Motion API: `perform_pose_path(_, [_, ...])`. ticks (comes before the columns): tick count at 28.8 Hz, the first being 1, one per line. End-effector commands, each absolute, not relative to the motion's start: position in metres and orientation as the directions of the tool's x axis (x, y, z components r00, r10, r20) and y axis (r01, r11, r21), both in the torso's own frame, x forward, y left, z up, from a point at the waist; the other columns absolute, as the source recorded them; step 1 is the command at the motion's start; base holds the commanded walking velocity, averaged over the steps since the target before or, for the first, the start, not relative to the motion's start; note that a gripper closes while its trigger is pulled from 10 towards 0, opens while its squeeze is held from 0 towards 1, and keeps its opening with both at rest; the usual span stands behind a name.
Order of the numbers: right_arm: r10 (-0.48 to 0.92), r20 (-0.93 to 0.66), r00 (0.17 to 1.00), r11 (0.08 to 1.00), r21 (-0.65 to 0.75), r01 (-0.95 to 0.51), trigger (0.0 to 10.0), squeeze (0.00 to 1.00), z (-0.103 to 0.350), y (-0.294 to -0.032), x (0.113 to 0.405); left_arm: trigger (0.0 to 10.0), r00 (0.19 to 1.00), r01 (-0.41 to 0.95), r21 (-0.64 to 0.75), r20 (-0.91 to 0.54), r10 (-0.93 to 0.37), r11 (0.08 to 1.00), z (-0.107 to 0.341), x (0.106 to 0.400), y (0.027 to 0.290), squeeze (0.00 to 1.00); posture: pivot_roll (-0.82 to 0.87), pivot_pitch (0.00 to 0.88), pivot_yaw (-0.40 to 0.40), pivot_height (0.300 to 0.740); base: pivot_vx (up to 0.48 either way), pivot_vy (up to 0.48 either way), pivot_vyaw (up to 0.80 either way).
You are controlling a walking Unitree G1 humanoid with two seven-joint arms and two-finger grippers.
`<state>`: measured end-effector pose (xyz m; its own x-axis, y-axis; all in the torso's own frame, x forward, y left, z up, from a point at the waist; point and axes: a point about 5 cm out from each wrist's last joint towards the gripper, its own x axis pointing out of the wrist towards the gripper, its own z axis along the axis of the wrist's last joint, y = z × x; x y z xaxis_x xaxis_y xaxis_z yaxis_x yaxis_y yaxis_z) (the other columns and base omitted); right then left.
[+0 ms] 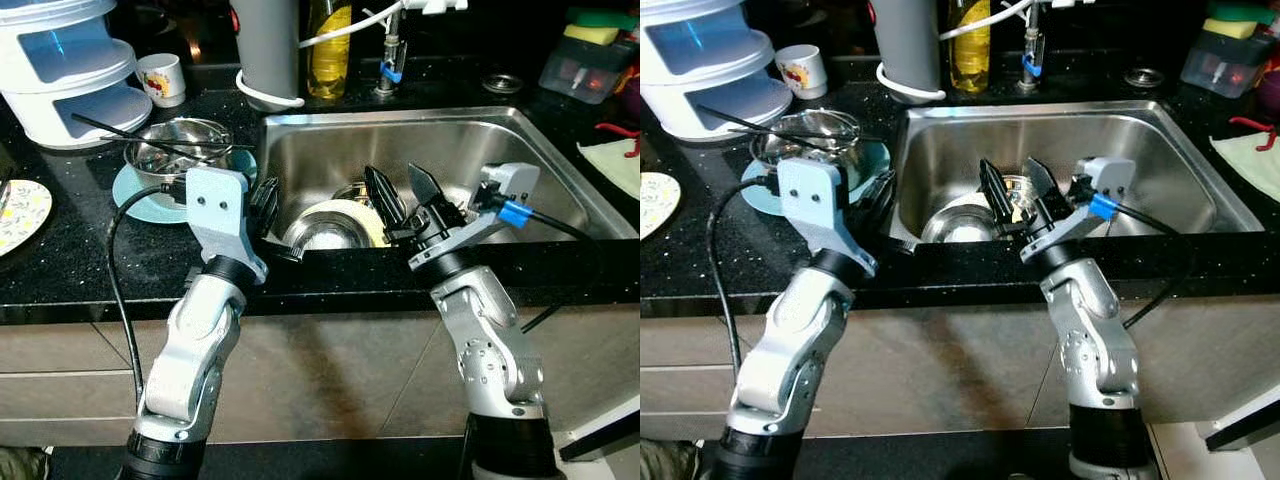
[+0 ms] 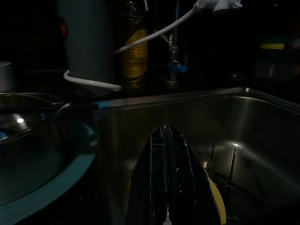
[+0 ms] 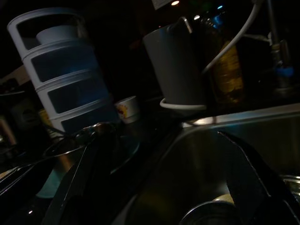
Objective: Kitchen organization
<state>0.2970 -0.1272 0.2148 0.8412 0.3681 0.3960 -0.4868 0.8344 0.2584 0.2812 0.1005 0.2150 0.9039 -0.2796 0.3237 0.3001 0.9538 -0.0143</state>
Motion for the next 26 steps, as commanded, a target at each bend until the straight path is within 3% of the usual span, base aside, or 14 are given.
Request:
perform_pose_path(1, [0.384,0.396,0.834,0.827,0.254,-0.501,10.0,0.0,0.213,-0.123,0.297,10.0,0.911,0.299,-0.007,0.3,-0.283,0.954,0.212,0.282,0.099,0.0,0.01,0.001,-0.01,0.74,-0.326,0.0,0.0])
perform_pose_path(11, [0.409,0.367,0.836,0.822,0.25,-0.512,10.0,0.0,0.203,-0.116,0.294,10.0,0.911,0.31,-0.002,0.287,-0.296,0.951,0.208,0.281,0.097,0.0,0.01,0.0,-0.01,0.74,-0.331,0.0,0.0])
perform_pose_path(18, [0.454,0.26,0.852,0.836,0.207,-0.508,10.0,0.0,0.186,-0.109,0.292,10.0,0.916,0.308,0.004,0.269,-0.298,0.951,0.202,0.281,0.097,0.0,0.0,0.0,-0.008,0.74,-0.327,0.0,0.0])
perform_pose_path(26, [0.514,0.241,0.823,0.814,0.167,-0.557,10.0,0.0,0.182,-0.108,0.285,10.0,0.932,0.28,0.005,0.236,-0.273,0.96,0.193,0.28,0.104,0.0,0.0,0.005,-0.006,0.74,0.0,0.0,0.31])
